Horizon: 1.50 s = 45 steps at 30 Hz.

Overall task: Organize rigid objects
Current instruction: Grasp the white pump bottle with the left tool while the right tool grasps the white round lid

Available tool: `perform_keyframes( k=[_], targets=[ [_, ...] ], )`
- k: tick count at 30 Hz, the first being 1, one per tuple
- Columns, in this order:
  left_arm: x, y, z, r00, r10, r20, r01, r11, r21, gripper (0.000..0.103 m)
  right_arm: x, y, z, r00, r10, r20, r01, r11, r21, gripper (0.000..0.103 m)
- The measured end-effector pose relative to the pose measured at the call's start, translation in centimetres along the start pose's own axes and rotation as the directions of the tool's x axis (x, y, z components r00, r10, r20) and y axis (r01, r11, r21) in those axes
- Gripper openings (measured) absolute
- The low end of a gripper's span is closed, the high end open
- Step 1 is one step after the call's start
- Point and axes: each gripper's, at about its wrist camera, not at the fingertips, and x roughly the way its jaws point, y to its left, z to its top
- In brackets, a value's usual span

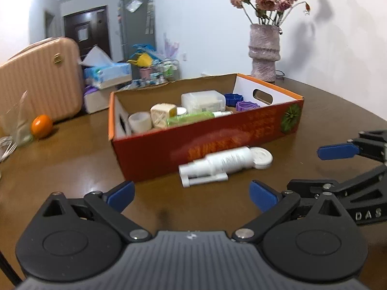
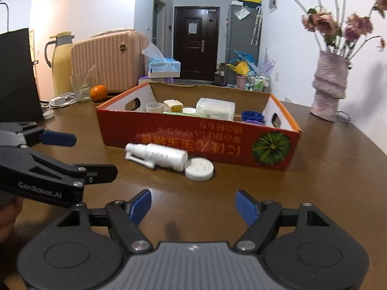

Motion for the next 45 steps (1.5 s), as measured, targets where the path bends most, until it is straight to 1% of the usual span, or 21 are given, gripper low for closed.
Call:
perform_keyframes(
  k=[4, 9, 11, 13, 15, 18, 21, 25, 26, 28, 29, 31, 32, 33, 34, 36, 37, 38, 39, 42, 45],
  targets=[
    [2.8, 2.0, 1.1, 0.996, -0.084, -0.025, 0.084, 0.996, -0.01, 0.101, 3.2, -1.0, 1.9, 1.0, 0.026, -0.007, -0.026, 1.0, 0.006, 0.076],
    [4.6, 3.5, 0.5, 0.987, -0.149, -0.053, 0.145, 0.987, -0.071, 0.091, 6.4, -1.2, 2.6, 0.998, 0.046, -0.053, -0.048, 0.998, -0.034, 0.07],
    [4.8, 3.5, 0.5, 0.986, -0.159, -0.05, 0.155, 0.985, -0.075, 0.086, 7.4, -1.2, 2.6, 0.996, 0.057, -0.069, -0.06, 0.998, -0.036, 0.058],
    [4.9, 3.3, 0.5, 0.984, -0.172, -0.037, 0.17, 0.984, -0.058, 0.08, 7.8, -1.6, 2.6, 0.994, 0.092, -0.055, -0.093, 0.996, -0.014, 0.052],
    [5.2, 2.9, 0.8, 0.983, -0.181, -0.024, 0.18, 0.983, -0.032, 0.073, 7.8, -1.6, 2.5, 0.994, 0.102, -0.047, -0.103, 0.995, -0.018, 0.051],
    [5.7, 1.9, 1.4, 0.976, -0.217, -0.018, 0.217, 0.976, 0.008, 0.068, 7.4, -2.1, 2.3, 0.993, 0.108, -0.04, -0.108, 0.994, -0.007, 0.039],
    [6.4, 0.4, 1.9, 0.97, -0.243, -0.025, 0.244, 0.967, 0.071, 0.063, 6.8, -3.3, 1.8, 0.997, 0.077, -0.032, -0.076, 0.997, 0.035, 0.039],
    [7.9, -1.8, 2.4, 0.955, -0.29, -0.053, 0.295, 0.943, 0.155, 0.061, 4.9, -5.4, 0.6, 0.999, 0.05, -0.012, -0.049, 0.993, 0.108, 0.039],
    [8.2, -2.4, 2.4, 0.954, -0.292, -0.061, 0.298, 0.94, 0.166, 0.057, 4.4, -5.8, 0.2, 0.999, 0.041, -0.006, -0.04, 0.992, 0.119, 0.039],
    [8.5, -3.4, 2.5, 0.952, -0.296, -0.083, 0.306, 0.936, 0.174, 0.046, 3.4, -6.5, -0.5, 1.0, 0.024, 0.001, -0.024, 0.99, 0.142, 0.039],
    [8.6, -3.7, 2.6, 0.945, -0.31, -0.106, 0.324, 0.932, 0.16, 0.04, 2.8, -6.8, -0.9, 1.0, 0.018, 0.002, -0.018, 0.988, 0.154, 0.039],
    [8.5, -4.2, 2.7, 0.936, -0.332, -0.112, 0.345, 0.93, 0.123, 0.041, 1.9, -7.3, -1.6, 1.0, 0.012, 0.003, -0.012, 0.985, 0.173, 0.039],
    [8.4, -4.4, 2.7, 0.937, -0.332, -0.104, 0.343, 0.932, 0.117, 0.046, 1.5, -7.5, -1.9, 1.0, 0.008, 0.003, -0.008, 0.984, 0.179, 0.039],
    [8.3, -4.7, 2.8, 0.943, -0.321, -0.086, 0.329, 0.937, 0.117, 0.055, 1.1, -7.7, -2.2, 1.0, 0.001, 0.004, -0.002, 0.983, 0.184, 0.039],
    [8.2, -5.1, 2.9, 0.951, -0.3, -0.069, 0.307, 0.943, 0.127, 0.055, 0.7, -7.8, -2.5, 1.0, -0.011, 0.005, 0.01, 0.983, 0.183, 0.039],
    [8.3, -6.2, 3.1, 0.952, -0.297, -0.072, 0.304, 0.942, 0.143, 0.052, -0.1, -8.0, -2.9, 0.999, -0.04, 0.008, 0.037, 0.982, 0.184, 0.039],
    [8.5, -6.8, 3.2, 0.951, -0.299, -0.078, 0.307, 0.941, 0.144, 0.047, -0.5, -8.1, -3.1, 0.999, -0.045, 0.009, 0.042, 0.98, 0.192, 0.039],
    [8.5, -7.4, 3.1, 0.951, -0.298, -0.083, 0.307, 0.94, 0.149, 0.035, -0.8, -8.1, -3.4, 0.999, -0.049, 0.008, 0.047, 0.978, 0.201, 0.039],
    [8.6, -8.1, 3.0, 0.951, -0.297, -0.09, 0.308, 0.938, 0.159, 0.033, -1.2, -8.1, -3.6, 0.999, -0.053, 0.007, 0.05, 0.977, 0.206, 0.039],
    [7.6, -9.8, 2.4, 0.964, -0.254, -0.082, 0.265, 0.947, 0.18, 0.033, -2.5, -7.6, -4.5, 0.998, -0.059, 0.006, 0.057, 0.976, 0.209, 0.039],
    [5.1, -10.2, 1.3, 0.966, -0.245, -0.085, 0.254, 0.959, 0.125, 0.032, -4.1, -7.1, -5.5, 0.999, -0.054, 0.008, 0.051, 0.976, 0.21, 0.039]
  ],
)
